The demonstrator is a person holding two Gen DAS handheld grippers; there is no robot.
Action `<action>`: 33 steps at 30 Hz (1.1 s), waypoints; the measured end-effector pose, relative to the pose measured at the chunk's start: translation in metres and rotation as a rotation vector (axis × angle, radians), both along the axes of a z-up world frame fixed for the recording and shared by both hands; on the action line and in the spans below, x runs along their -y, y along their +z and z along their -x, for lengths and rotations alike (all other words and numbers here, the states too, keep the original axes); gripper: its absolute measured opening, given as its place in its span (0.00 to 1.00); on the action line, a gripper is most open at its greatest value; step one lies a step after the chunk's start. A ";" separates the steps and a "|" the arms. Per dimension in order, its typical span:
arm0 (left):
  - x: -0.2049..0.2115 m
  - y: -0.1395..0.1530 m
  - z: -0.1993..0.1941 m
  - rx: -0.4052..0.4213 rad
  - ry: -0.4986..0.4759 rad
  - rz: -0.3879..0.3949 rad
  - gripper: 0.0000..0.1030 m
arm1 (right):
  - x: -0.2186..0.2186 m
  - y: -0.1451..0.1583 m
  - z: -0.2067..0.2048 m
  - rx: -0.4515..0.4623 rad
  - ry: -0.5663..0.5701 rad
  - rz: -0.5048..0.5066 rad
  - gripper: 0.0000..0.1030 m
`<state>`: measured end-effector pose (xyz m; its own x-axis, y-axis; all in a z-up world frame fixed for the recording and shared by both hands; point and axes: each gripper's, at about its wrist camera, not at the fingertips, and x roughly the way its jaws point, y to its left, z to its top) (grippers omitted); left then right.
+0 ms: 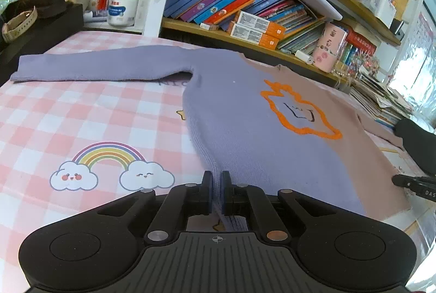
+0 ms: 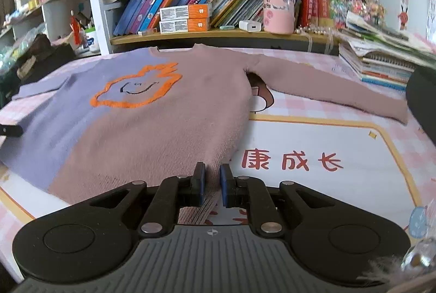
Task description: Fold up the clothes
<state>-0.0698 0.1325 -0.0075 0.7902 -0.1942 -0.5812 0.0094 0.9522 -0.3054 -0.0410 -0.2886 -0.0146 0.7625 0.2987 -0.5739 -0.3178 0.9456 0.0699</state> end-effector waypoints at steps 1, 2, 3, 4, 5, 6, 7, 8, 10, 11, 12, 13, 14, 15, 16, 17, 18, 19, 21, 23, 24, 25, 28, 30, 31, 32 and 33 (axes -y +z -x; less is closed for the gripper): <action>0.000 0.000 0.001 0.003 0.002 0.002 0.05 | 0.001 0.000 0.000 0.001 -0.002 -0.004 0.11; 0.000 -0.001 0.002 0.006 0.003 0.004 0.05 | 0.001 -0.001 0.001 0.001 -0.005 -0.010 0.11; 0.000 -0.001 0.003 0.009 0.005 0.005 0.05 | 0.003 -0.001 0.000 0.001 -0.005 -0.016 0.11; 0.000 -0.001 0.003 0.011 0.007 0.007 0.05 | 0.003 -0.001 0.000 0.001 -0.005 -0.021 0.11; 0.000 -0.002 0.004 0.014 0.008 0.009 0.05 | 0.004 -0.001 0.000 0.002 -0.004 -0.021 0.11; 0.000 -0.002 0.005 0.017 0.010 0.011 0.05 | 0.003 -0.001 0.000 0.004 -0.003 -0.018 0.11; 0.000 -0.002 0.006 0.020 0.012 0.013 0.05 | 0.003 -0.002 0.000 0.005 -0.001 -0.015 0.11; 0.000 -0.003 0.007 0.023 0.014 0.015 0.05 | 0.003 -0.002 0.000 0.006 0.000 -0.012 0.11; -0.001 -0.003 0.008 0.026 0.019 0.025 0.05 | 0.002 -0.001 0.000 0.008 0.003 -0.003 0.11; -0.001 -0.003 0.009 0.028 0.020 0.030 0.05 | 0.002 -0.001 0.000 0.008 0.003 0.000 0.12; -0.001 -0.003 0.009 0.027 0.019 0.027 0.06 | 0.002 -0.001 0.000 0.008 0.003 0.003 0.12; 0.000 -0.002 0.011 0.023 0.021 0.021 0.08 | 0.002 -0.001 0.001 0.008 0.002 0.004 0.13; 0.001 -0.001 0.012 0.018 0.018 0.011 0.08 | 0.002 -0.001 0.003 0.007 0.000 0.006 0.15; 0.003 0.001 0.014 0.013 0.008 -0.008 0.08 | 0.002 -0.001 0.004 0.007 -0.002 0.007 0.16; 0.005 0.001 0.017 0.012 0.001 -0.024 0.09 | 0.002 -0.001 0.007 0.008 -0.003 0.009 0.16; 0.006 0.002 0.019 0.011 -0.005 -0.038 0.09 | 0.002 -0.001 0.009 0.009 -0.002 0.012 0.17; 0.006 0.002 0.021 0.012 -0.002 -0.032 0.09 | 0.002 -0.001 0.011 0.009 -0.002 0.015 0.18; 0.005 0.001 0.024 0.013 0.000 -0.025 0.09 | 0.002 -0.001 0.013 0.008 -0.001 0.016 0.19; 0.005 0.000 0.026 0.013 0.007 -0.002 0.09 | 0.001 -0.001 0.017 0.007 0.002 0.017 0.19; 0.007 0.001 0.026 0.014 0.003 -0.004 0.08 | 0.002 -0.001 0.021 0.010 0.006 0.019 0.19; 0.008 0.001 0.026 0.015 -0.007 -0.008 0.07 | 0.003 -0.001 0.022 0.009 0.008 0.016 0.17; 0.008 0.001 0.026 0.017 -0.016 -0.012 0.05 | 0.004 -0.002 0.023 0.007 0.011 0.012 0.16; 0.007 0.001 0.028 0.013 -0.030 -0.017 0.04 | 0.006 -0.002 0.027 0.008 0.024 0.003 0.11; 0.006 0.002 0.029 0.010 -0.032 -0.024 0.04 | 0.005 -0.002 0.029 0.012 0.029 0.005 0.10; 0.005 0.002 0.030 0.010 -0.032 -0.021 0.04 | 0.004 -0.002 0.029 0.014 0.031 0.008 0.10; 0.004 0.002 0.029 0.010 -0.031 -0.017 0.04 | 0.003 -0.002 0.029 0.016 0.031 0.010 0.10; 0.005 0.002 0.029 0.008 -0.032 -0.021 0.04 | 0.003 -0.002 0.029 0.018 0.031 0.013 0.10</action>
